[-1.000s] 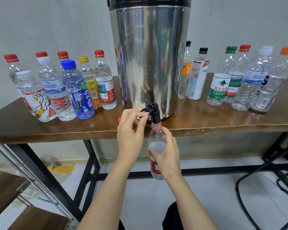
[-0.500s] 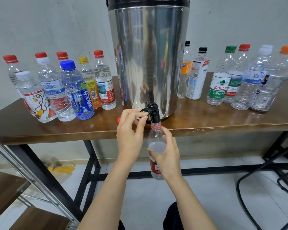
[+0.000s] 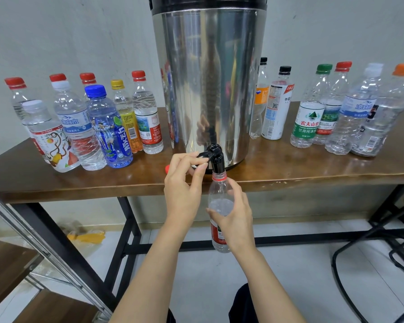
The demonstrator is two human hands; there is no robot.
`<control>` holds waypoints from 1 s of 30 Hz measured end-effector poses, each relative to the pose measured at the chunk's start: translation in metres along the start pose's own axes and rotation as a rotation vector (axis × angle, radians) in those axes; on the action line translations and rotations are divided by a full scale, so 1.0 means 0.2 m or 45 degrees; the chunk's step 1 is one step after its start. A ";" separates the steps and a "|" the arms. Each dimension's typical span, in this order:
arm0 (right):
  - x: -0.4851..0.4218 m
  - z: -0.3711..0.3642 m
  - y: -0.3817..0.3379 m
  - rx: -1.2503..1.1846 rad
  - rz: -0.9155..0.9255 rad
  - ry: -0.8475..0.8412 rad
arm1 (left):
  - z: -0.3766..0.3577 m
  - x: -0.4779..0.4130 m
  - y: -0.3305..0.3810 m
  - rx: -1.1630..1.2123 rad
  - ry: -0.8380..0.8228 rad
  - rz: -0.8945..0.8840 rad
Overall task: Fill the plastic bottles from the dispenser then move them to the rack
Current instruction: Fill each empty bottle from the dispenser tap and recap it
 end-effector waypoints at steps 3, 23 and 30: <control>0.00 0.00 0.00 0.006 0.018 0.012 | 0.00 0.00 0.00 0.003 -0.003 0.003; 0.00 0.00 0.00 -0.016 0.024 0.014 | -0.01 0.00 -0.02 0.003 0.006 -0.019; -0.01 0.00 0.01 -0.021 0.020 0.018 | -0.01 0.00 -0.02 0.020 0.017 -0.028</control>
Point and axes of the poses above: each hand's wrist, its own x-axis away from the middle knuckle, its own z-axis out of the back of the hand, y = z × x, the point moved 5 cm from there along -x, towards the middle knuckle, and after that the axes turned 12 degrees about -z, right-handed, at the moved point
